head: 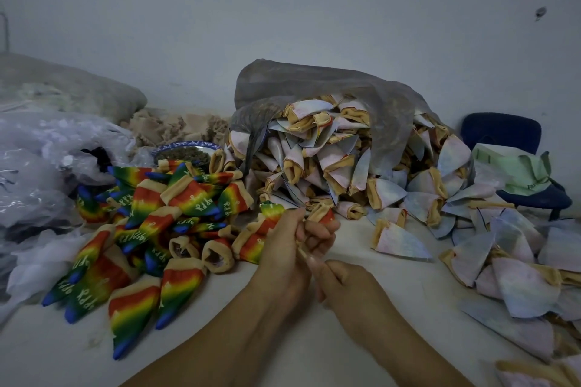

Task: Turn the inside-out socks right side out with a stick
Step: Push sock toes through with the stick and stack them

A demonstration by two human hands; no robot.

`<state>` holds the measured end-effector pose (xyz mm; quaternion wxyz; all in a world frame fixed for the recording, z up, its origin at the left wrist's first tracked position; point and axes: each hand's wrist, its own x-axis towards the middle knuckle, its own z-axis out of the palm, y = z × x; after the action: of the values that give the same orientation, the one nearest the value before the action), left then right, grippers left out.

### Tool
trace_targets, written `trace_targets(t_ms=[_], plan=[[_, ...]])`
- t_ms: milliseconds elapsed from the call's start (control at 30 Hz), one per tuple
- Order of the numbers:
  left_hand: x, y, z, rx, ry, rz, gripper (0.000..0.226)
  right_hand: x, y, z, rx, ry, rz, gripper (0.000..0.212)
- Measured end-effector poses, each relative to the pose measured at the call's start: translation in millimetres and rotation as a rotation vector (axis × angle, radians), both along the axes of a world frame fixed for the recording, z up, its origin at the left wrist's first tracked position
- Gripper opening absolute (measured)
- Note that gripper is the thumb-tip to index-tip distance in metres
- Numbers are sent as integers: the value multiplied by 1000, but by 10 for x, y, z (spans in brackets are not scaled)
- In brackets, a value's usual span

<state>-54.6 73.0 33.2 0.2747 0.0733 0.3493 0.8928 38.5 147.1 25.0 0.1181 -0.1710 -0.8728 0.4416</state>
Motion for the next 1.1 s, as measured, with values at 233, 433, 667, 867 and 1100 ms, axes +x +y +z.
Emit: trace_targets(t_ms=[233,433,667,867,1100], plan=[[-17,13,-50,-34,3,8,44,-20,-28,-14,7,11,-49,51],[-77,-66,-31,61,-69,18,44,-2,30,-11,152,-44,-30,46],[-65,-36,-12,103,-110,57,45,-15,-51,38,140,-95,-70,46],[53,33,4,22,-36,-52,53,-23,-86,23,-27,-14,-101,49],[112,85,-91,-150,87,-143,65,-42,3,16,-6,26,-106,46]])
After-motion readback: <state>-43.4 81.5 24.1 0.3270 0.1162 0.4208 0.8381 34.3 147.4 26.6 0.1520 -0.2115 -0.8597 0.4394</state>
